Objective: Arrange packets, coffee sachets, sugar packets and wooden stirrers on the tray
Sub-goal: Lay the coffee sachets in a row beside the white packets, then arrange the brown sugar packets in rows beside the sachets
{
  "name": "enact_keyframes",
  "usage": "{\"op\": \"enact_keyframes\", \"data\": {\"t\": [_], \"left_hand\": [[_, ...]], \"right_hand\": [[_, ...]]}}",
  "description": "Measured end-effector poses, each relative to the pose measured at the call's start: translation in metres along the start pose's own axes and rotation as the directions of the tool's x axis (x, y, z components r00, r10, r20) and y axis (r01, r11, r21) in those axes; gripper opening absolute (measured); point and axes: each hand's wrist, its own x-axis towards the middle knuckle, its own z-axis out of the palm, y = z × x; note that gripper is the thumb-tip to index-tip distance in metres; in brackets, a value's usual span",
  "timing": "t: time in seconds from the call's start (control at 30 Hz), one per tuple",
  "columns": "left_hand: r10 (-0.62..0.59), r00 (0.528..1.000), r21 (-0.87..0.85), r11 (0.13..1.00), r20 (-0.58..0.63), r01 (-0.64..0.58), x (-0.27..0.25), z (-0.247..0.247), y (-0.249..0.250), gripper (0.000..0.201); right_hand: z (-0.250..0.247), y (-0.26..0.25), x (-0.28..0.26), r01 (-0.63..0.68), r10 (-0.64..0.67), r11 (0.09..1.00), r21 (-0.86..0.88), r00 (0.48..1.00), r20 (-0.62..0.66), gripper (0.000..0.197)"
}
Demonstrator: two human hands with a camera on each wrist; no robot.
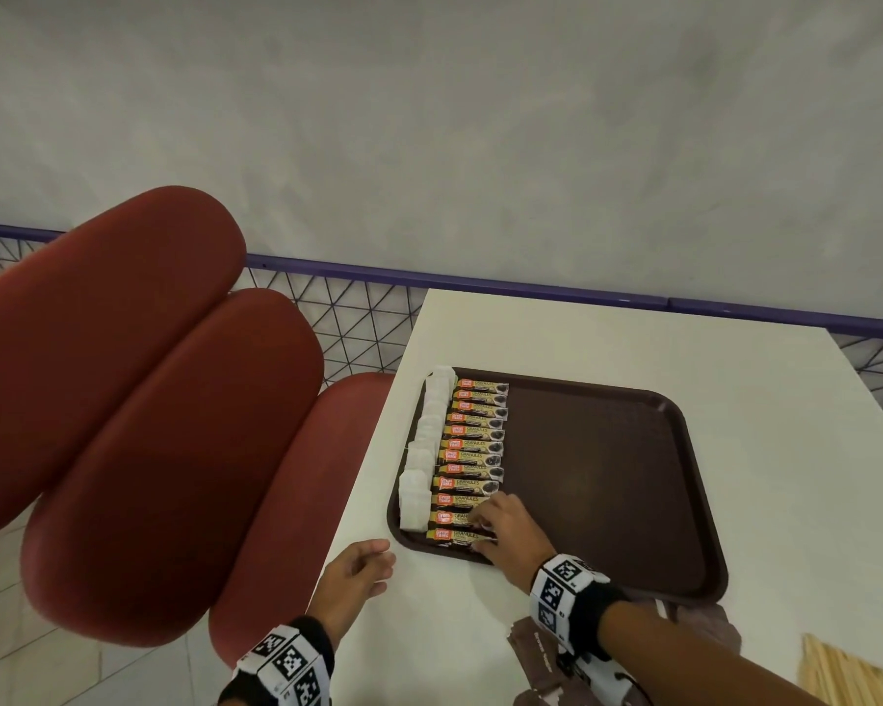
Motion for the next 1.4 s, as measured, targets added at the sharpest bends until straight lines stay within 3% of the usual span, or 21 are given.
{"op": "enact_keyframes", "data": {"t": [0.27, 0.5, 0.7, 0.83, 1.07, 1.2, 1.33, 1.4], "left_hand": [[-0.001, 1.0, 0.022, 1.0, 0.03, 0.001, -0.001, 0.006, 0.001, 0.013], [0.001, 0.999, 0.054, 0.999, 0.044, -0.004, -0.001, 0.006, 0.006, 0.012], [0.015, 0.995, 0.14, 0.99, 0.094, -0.028, -0.006, 0.011, 0.009, 0.009], [-0.001, 0.985, 0.222, 0.974, 0.173, -0.038, -0.011, 0.025, 0.014, 0.013], [-0.029, 0.945, 0.47, 0.872, 0.327, -0.136, -0.018, 0.057, 0.012, 0.011], [-0.053, 0.905, 0.58, 0.783, 0.423, -0.226, -0.021, 0.077, 0.007, 0.01], [-0.082, 0.883, 0.677, 0.675, 0.462, -0.292, -0.024, 0.098, 0.002, 0.035], [-0.095, 0.869, 0.725, 0.6, 0.485, -0.339, -0.026, 0.108, 0.001, 0.056]], "right_hand": [[0.006, 0.0, 0.002, -0.02, 0.02, 0.999, 0.029, 1.0, -0.002, 0.018], [0.001, 0.006, 0.002, -0.03, 0.044, 0.993, 0.112, 0.991, -0.129, 0.02], [-0.003, 0.007, -0.002, -0.102, 0.117, 0.969, 0.224, 0.992, -0.05, 0.023], [-0.022, 0.013, -0.015, -0.125, 0.159, 0.952, 0.28, 0.982, -0.103, 0.023], [-0.064, 0.059, -0.079, -0.288, 0.335, 0.898, 0.332, 0.937, -0.095, 0.018], [-0.081, 0.088, -0.121, -0.43, 0.466, 0.853, 0.295, 0.883, -0.057, 0.01], [-0.08, 0.1, -0.153, -0.525, 0.533, 0.833, 0.175, 0.846, 0.006, 0.007], [-0.07, 0.098, -0.163, -0.53, 0.528, 0.845, 0.079, 0.848, 0.04, 0.032]]}}
